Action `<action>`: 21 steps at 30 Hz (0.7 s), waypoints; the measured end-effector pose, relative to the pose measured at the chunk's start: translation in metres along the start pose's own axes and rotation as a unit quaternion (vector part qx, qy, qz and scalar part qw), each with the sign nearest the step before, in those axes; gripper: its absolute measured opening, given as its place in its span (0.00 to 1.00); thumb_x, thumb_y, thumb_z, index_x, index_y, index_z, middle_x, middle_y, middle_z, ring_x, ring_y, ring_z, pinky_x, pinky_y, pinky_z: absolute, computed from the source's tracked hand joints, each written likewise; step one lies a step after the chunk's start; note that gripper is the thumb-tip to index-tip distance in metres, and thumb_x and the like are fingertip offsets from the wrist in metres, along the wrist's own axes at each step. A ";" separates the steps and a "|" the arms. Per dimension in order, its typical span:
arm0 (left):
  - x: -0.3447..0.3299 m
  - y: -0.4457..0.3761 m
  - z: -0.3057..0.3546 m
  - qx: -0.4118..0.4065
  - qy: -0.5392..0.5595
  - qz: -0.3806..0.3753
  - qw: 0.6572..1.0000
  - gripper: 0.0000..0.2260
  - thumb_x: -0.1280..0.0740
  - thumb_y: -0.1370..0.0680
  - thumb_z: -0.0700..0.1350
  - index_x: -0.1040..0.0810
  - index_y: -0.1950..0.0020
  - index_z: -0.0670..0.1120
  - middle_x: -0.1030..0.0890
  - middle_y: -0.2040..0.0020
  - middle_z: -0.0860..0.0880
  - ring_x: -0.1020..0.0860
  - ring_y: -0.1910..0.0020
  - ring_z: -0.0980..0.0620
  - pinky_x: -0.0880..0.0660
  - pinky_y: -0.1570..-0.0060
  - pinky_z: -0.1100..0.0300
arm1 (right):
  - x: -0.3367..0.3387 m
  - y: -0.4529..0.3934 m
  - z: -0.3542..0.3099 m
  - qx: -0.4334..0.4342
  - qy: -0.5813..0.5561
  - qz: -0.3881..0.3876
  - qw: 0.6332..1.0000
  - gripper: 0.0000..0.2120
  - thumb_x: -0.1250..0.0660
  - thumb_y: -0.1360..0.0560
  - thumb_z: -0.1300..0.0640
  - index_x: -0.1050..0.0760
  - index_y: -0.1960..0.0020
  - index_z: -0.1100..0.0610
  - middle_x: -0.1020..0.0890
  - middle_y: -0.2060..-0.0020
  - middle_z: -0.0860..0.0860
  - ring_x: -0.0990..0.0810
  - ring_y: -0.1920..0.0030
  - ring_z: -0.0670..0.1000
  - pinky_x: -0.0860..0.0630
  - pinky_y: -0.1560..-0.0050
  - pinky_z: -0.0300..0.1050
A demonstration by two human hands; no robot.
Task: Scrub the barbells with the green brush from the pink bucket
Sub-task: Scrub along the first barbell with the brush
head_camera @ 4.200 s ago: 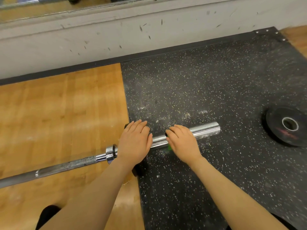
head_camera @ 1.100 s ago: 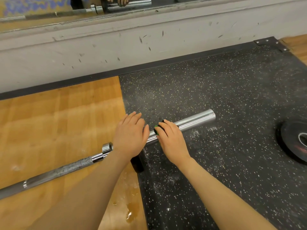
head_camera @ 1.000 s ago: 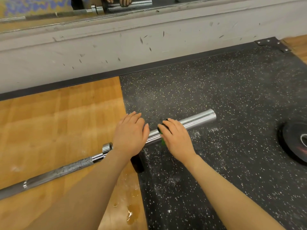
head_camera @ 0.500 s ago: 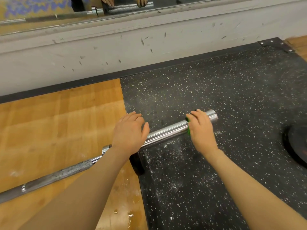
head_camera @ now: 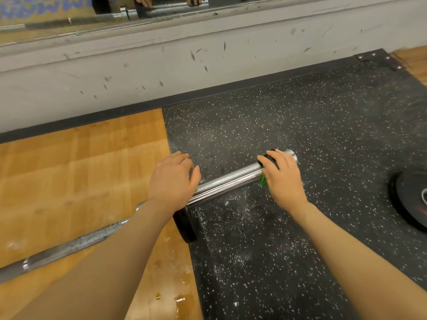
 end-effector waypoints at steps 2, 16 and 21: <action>-0.002 -0.002 -0.005 0.012 0.001 0.002 1.000 0.21 0.48 0.21 0.52 0.17 0.53 0.43 0.19 0.43 0.44 0.25 0.38 0.45 0.31 0.38 0.51 | 0.001 -0.004 0.009 0.006 0.000 -0.010 1.000 0.15 0.42 0.21 0.60 0.25 0.37 0.61 0.24 0.40 0.61 0.30 0.38 0.62 0.30 0.38 0.65; -0.005 0.045 0.019 0.020 -0.061 0.064 0.996 0.21 0.48 0.20 0.53 0.22 0.38 0.45 0.30 0.29 0.44 0.35 0.27 0.44 0.47 0.27 0.46 | -0.019 -0.055 0.008 -0.037 -0.014 -0.087 0.995 0.12 0.39 0.20 0.63 0.22 0.39 0.61 0.23 0.43 0.59 0.27 0.42 0.62 0.34 0.37 0.57; -0.009 0.032 0.015 -0.019 -0.105 0.063 0.992 0.20 0.47 0.21 0.52 0.20 0.41 0.45 0.28 0.30 0.44 0.35 0.28 0.42 0.43 0.28 0.43 | -0.019 -0.045 -0.014 -0.062 -0.082 -0.045 0.994 0.14 0.37 0.21 0.63 0.24 0.36 0.62 0.25 0.38 0.59 0.30 0.35 0.60 0.35 0.33 0.48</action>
Point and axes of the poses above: each hand's wrist, its own y-axis away from the middle knuckle, its own x-axis out of the back of the hand, z = x × y, the point moved 9 cm from there along -y, towards the middle knuckle
